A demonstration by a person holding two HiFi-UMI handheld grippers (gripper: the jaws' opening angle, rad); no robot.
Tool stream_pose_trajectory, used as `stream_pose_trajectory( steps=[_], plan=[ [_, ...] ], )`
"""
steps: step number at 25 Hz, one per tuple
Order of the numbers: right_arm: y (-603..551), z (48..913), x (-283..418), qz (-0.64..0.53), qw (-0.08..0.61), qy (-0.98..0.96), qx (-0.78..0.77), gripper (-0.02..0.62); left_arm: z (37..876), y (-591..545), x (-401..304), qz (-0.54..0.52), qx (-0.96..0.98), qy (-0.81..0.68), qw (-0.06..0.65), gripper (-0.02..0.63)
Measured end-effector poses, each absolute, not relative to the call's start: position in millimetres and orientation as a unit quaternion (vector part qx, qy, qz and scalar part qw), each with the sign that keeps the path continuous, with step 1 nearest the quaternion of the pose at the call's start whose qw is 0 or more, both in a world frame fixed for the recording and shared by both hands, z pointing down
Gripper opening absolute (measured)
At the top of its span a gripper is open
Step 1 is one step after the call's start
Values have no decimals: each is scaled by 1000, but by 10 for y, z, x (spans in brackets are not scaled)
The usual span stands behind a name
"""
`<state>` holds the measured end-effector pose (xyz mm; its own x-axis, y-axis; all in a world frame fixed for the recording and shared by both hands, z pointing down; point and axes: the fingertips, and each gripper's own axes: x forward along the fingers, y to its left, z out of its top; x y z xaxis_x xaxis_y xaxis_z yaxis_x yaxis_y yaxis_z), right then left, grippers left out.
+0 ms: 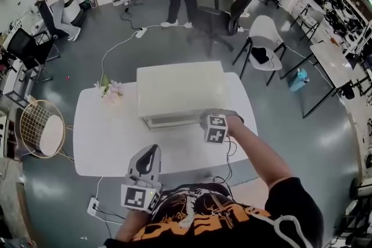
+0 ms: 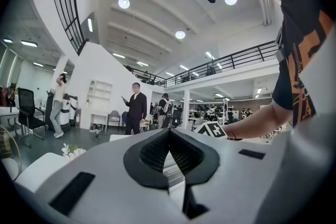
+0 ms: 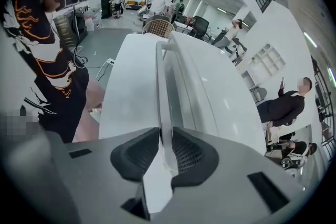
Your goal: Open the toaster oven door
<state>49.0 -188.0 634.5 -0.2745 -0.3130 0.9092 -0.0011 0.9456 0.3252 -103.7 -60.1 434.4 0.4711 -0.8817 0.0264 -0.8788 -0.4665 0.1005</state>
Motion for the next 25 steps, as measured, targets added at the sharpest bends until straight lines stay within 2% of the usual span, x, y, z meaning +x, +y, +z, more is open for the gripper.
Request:
stream_pose_trajectory(
  steps=[5,8,12,15,17,20,22,25],
  plan=[
    [-1736,6341,489,-133,598,-786,89,95,4323,-596,-1027,-8,857,-514,43,21],
    [-1691,6345,535,-128,594,-789,91,95,4432,-710,-1055,44,862,-505,16,21],
    [-1587,6390,564,-121,593,-791,86,92,4728,-981,-1079,157,876,-457,-7,21],
    [-1438,6466,577,-108,591,-795,80,89,5150,-1062,-1044,280,871,-404,-32,28],
    [-1333,6511,596,-98,591,-797,75,91,5447,-1086,-985,370,857,-354,-62,60],
    [-1256,6574,608,-91,591,-798,73,92,5855,-1164,-922,492,815,-279,-129,57],
    [-1247,6607,607,-86,588,-801,76,94,6028,-1244,-890,542,787,-245,-166,66],
    [-1216,6657,588,-79,583,-805,81,95,6245,-1300,-878,589,762,-204,-175,89]
  ],
)
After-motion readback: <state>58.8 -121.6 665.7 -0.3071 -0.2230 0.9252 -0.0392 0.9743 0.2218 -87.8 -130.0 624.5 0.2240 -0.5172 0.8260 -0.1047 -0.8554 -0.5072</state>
